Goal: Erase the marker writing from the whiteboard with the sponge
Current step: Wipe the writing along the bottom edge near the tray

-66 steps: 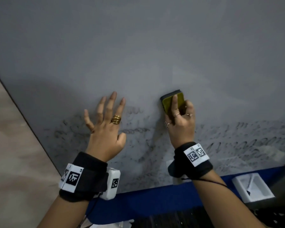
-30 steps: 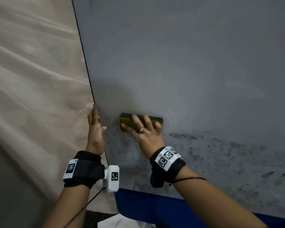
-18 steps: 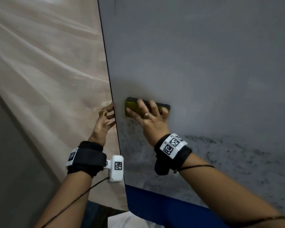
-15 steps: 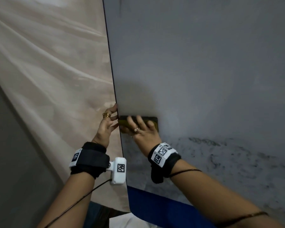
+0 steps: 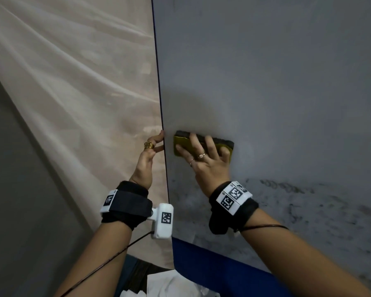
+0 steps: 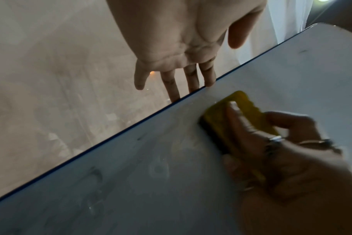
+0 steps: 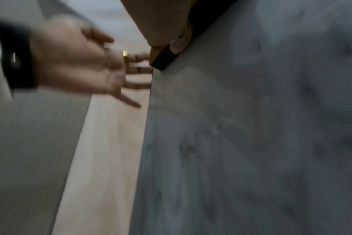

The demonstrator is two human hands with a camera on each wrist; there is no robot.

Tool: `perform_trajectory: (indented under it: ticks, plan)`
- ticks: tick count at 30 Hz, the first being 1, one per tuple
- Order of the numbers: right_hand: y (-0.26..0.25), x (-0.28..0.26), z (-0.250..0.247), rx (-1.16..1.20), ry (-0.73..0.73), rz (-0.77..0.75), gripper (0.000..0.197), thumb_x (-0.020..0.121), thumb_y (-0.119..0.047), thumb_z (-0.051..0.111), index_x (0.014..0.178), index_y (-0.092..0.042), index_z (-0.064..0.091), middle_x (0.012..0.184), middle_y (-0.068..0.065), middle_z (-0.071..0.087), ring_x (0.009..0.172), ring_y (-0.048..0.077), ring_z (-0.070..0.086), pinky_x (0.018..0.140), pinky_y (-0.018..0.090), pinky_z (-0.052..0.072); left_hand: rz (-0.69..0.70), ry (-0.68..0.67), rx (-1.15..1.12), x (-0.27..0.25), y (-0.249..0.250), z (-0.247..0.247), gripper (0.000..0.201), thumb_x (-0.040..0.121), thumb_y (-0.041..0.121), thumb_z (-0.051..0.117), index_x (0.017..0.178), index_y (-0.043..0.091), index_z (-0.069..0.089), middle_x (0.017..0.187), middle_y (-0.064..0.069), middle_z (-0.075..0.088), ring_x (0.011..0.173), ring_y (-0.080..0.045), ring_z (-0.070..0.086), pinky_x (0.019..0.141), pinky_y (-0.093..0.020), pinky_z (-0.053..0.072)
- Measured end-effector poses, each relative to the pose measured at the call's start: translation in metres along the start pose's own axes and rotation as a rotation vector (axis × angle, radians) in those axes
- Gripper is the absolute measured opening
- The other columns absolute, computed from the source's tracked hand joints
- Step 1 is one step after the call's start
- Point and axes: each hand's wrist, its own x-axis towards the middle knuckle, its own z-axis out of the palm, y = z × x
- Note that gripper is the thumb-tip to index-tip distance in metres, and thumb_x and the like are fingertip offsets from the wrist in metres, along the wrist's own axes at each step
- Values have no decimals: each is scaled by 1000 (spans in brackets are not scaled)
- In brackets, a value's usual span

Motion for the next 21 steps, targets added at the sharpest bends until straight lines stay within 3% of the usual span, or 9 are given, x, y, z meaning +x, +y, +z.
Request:
perform_trajectory:
  ticks: [2,4,7,10,12,14,16,18,21]
  plan:
    - [-13,-13,13,35,-39,-69,53,70,-20,58,119,-41,61,134,-1,37,117,25,35,77,34,25,12,12,-15,0,-2,1,68,68,44,35,128,12,44,128,4,52,108,-10,54,95,-24,39]
    - [-25,-32,26,84,-154,-169,54,60,-26,77,111,-38,67,133,-3,48,116,22,37,75,33,26,21,31,-34,-1,-4,6,72,68,44,35,130,9,42,129,2,51,106,-7,55,92,-18,40]
    - [-35,-52,37,104,-299,-244,65,48,-25,86,110,-36,68,134,0,39,117,22,37,77,32,26,49,52,-54,-1,-6,13,71,67,43,36,130,11,40,131,-1,48,104,-3,54,90,-15,40]
    - [-29,-58,41,85,-284,-277,46,67,-24,66,111,-38,67,134,-1,47,116,22,37,78,33,27,52,69,-54,-2,-8,15,72,67,44,36,131,12,40,132,-3,47,109,-9,51,92,-15,39]
    - [-21,-63,38,65,-246,-225,53,73,-18,38,113,-40,66,133,-1,43,115,22,36,77,33,26,54,63,-56,-3,-9,14,73,68,44,35,132,10,40,133,-1,47,110,-9,50,91,-14,39]
    - [-13,-64,33,27,-164,-155,55,74,-18,35,115,-41,64,132,0,35,113,23,37,75,34,25,55,60,-46,-4,-8,13,74,68,45,34,132,9,40,132,2,48,109,-8,51,89,-12,39]
    - [-5,-58,23,-35,-83,-149,48,73,-23,51,115,-43,63,131,0,35,112,24,37,75,35,26,47,70,-39,-5,-7,13,71,69,46,33,130,12,43,132,2,48,108,-7,51,87,-10,38]
    - [-4,-46,15,-28,-64,-125,58,59,-24,73,114,-40,65,130,1,45,113,26,37,77,36,26,45,76,-32,-6,-6,13,65,71,46,32,128,17,45,131,7,51,107,-5,52,86,-10,38]
    - [-17,-31,16,29,-82,-84,58,49,-25,81,105,-38,70,118,-2,63,108,25,39,79,33,26,42,88,-33,-7,-3,14,56,77,41,32,127,21,46,128,10,51,106,-2,54,85,-9,38]
